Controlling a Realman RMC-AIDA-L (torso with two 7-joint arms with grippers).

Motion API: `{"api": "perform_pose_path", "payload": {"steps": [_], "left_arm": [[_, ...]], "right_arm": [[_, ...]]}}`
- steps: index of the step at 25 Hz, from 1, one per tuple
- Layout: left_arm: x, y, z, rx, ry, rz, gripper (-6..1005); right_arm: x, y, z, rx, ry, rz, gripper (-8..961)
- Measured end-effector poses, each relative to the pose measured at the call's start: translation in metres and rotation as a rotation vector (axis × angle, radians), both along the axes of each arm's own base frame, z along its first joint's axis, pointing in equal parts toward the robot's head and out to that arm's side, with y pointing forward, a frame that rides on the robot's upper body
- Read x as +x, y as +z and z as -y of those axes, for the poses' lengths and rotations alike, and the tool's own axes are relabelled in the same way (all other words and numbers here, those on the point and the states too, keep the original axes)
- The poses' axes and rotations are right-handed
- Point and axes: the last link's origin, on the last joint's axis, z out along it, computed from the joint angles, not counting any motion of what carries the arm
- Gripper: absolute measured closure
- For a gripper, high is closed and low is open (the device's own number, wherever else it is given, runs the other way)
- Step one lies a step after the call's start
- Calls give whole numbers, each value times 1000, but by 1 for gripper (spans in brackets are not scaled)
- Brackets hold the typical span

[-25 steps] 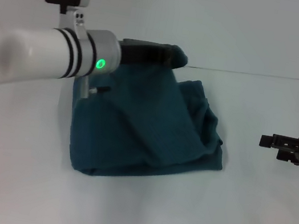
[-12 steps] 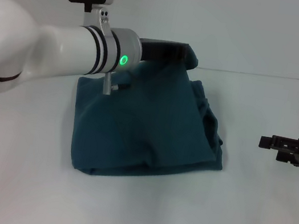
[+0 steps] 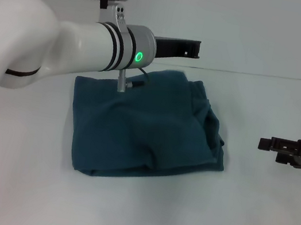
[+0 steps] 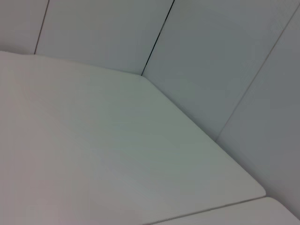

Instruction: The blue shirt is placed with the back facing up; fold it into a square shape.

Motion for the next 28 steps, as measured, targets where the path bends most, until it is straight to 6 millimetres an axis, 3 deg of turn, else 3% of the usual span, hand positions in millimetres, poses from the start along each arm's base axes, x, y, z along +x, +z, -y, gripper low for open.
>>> {"api": "perform_pose_path", "payload": {"steps": [10,15,16,17,25,28], "left_arm": [[-3,1,5,-43,7,40,924],[-37,31,15,-164,128,275,905],[-37,31,15,-164,128,275,866],[-56,49,25,-217,162,377,827],[-120,106,72,-357,254,598,471],[-137,116,86,-383,286,619,469]], "right_arm": [[1,0,1,-2,0,0,80],[1,2,2,-7,2,-1,80],[1,2,2,-9,3,-2,81],[0,2,2,-11,5,-3,81],[-15,10,-1,-92,31,-19,82],[-23,13,-5,-144,24,-12,82]]}}
